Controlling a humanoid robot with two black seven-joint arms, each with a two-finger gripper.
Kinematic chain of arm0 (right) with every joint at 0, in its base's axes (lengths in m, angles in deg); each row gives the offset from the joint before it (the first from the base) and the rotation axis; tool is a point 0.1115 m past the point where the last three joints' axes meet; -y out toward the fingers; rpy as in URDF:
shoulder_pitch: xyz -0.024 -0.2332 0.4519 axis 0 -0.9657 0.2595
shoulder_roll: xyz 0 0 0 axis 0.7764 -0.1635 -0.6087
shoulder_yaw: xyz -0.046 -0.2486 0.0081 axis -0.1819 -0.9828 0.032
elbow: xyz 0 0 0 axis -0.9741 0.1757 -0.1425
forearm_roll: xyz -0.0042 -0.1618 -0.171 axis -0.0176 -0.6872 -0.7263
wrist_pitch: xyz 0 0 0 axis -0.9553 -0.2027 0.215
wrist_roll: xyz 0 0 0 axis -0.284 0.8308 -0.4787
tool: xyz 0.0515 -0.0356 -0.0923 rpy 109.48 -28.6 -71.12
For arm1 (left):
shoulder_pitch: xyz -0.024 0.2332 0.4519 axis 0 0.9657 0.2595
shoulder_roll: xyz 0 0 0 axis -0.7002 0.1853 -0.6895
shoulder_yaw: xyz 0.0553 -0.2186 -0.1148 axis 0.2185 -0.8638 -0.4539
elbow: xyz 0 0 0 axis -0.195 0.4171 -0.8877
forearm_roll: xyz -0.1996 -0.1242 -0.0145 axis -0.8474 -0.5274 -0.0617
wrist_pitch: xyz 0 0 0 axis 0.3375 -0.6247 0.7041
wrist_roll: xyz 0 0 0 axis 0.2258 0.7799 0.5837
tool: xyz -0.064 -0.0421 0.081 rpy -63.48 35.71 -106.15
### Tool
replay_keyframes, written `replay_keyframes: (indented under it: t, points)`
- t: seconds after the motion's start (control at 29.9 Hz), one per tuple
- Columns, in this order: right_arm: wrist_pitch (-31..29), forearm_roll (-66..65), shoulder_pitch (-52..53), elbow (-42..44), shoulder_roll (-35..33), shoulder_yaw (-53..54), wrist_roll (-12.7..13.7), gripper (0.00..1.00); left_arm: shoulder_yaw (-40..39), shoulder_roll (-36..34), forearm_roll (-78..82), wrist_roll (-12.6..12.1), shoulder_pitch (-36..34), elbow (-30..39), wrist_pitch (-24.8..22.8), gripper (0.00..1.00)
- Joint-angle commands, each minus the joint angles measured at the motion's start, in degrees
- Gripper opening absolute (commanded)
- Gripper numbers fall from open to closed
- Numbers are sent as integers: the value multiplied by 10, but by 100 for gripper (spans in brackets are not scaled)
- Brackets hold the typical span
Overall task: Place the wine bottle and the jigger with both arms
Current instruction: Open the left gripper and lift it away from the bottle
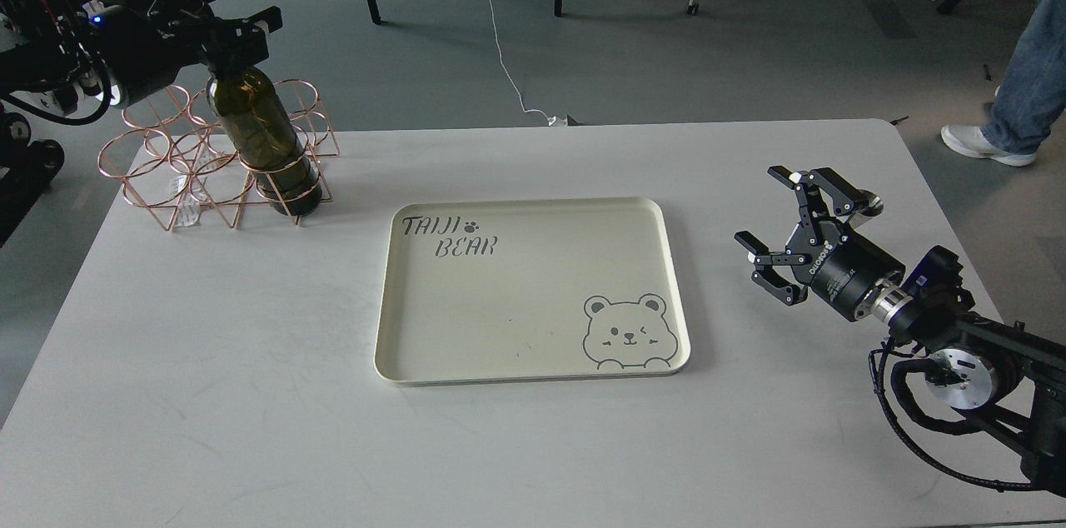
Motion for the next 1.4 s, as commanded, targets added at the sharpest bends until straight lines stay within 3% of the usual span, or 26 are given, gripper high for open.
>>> replay_keyframes:
  t: [0.0, 0.27, 0.53, 0.67, 0.8, 1.17, 1.27, 1.37]
  points:
    - [0, 0, 0, 0, 0, 1, 0, 98, 0, -19, -2, 0, -52, 1, 1, 98]
    - [0, -1, 0, 0, 1, 11, 0, 98, 0, -41, -81, 0, -150, 21, -1, 98]
    - [0, 0, 0, 2, 25, 18, 0, 98, 5, -35, -450, 0, -143, 178, 0, 98]
    - [0, 1, 0, 2, 35, 34, 0, 98, 4, -22, -595, 0, -90, 274, -1, 98]
    - [0, 4, -2, 0, 38, 55, 0, 98, -2, 12, -630, 0, -4, 344, -1, 98]
    - [-1, 5, -13, 1, 59, 81, 0, 98, -61, 211, -644, 0, 222, 350, -2, 98]
    - [-3, 5, -19, 1, 61, 81, 0, 98, -67, 238, -646, -1, 278, 349, -2, 98]
    - [-3, 5, -20, 0, 62, 81, 0, 98, -84, 250, -649, -20, 329, 340, -5, 98]
